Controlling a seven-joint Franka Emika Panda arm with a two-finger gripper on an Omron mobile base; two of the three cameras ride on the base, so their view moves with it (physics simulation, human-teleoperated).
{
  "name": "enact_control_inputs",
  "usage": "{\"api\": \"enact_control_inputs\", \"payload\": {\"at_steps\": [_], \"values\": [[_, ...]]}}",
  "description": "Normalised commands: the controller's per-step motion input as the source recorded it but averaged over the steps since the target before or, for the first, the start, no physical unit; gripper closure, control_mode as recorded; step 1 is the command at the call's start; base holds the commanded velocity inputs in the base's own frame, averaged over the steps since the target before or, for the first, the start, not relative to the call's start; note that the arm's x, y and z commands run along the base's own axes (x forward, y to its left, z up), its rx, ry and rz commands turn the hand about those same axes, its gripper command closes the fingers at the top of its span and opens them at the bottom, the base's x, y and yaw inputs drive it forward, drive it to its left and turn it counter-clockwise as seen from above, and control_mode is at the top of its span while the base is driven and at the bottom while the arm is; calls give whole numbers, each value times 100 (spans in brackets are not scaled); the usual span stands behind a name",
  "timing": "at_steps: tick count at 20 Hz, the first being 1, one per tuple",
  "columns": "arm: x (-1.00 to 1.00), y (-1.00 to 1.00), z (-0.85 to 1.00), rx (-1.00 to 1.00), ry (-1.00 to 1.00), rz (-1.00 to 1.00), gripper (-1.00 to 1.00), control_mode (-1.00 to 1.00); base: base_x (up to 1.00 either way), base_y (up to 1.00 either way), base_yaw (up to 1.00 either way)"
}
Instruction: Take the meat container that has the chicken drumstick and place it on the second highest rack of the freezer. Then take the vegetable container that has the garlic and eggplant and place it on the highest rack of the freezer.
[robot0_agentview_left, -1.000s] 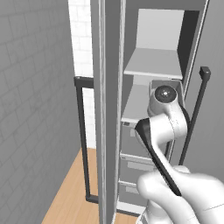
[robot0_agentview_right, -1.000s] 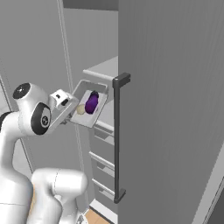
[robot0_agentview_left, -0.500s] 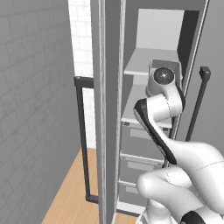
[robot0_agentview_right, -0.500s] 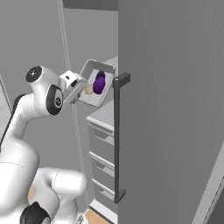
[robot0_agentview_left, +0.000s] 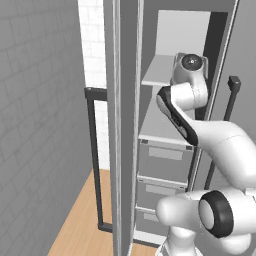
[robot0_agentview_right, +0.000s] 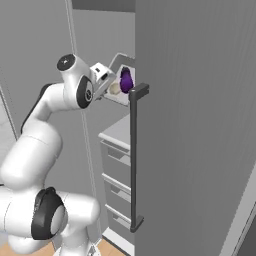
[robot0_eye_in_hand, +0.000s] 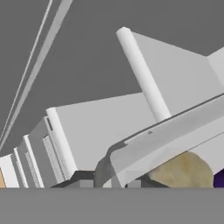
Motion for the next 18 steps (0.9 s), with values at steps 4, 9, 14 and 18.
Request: {"api": "enact_control_inputs", "payload": {"at_steps": [4, 9, 14, 18], "values": [[50, -15, 23, 4, 4, 0, 100, -100, 0, 0, 0], [42, -1, 2, 0, 3, 0, 100, -100, 0, 0, 0], [66, -19, 0, 0, 10, 0, 100, -100, 0, 0, 0], [53, -26, 0, 5, 2, 0, 100, -100, 0, 0, 0]]}}
